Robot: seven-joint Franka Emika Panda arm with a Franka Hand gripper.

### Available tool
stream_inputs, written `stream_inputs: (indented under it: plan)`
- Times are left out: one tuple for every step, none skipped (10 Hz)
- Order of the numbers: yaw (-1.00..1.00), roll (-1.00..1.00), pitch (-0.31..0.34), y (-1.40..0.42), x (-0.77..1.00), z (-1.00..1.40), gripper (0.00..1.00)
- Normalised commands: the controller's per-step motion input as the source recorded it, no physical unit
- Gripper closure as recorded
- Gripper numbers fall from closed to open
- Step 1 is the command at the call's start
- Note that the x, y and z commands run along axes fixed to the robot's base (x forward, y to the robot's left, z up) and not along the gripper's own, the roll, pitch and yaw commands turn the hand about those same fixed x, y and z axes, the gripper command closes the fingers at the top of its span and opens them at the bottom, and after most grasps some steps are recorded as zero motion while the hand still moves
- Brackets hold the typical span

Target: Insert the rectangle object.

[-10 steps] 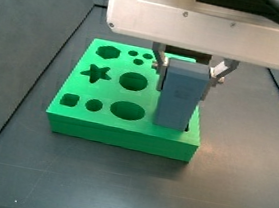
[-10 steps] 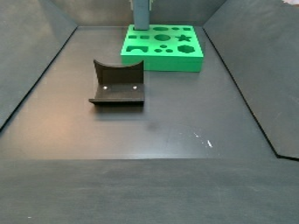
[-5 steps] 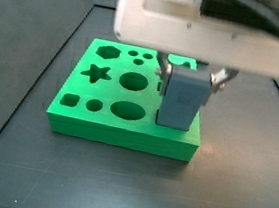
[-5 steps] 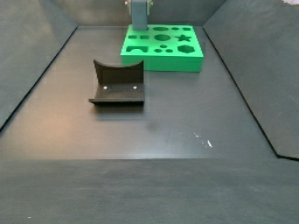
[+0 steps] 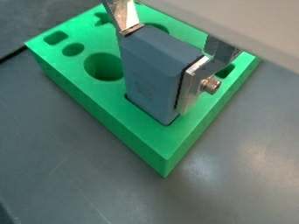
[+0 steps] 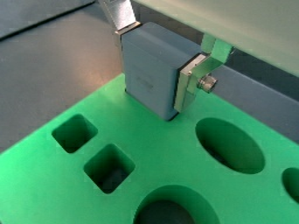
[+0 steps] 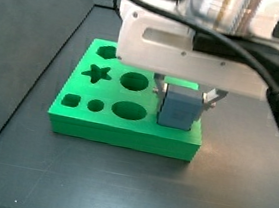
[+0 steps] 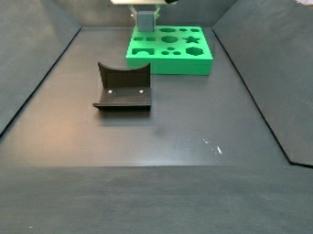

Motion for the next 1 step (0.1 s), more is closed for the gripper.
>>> stream_inputs:
  plan:
    - [0.00,0.00,0.000,0.00,0.00,0.00,1.00]
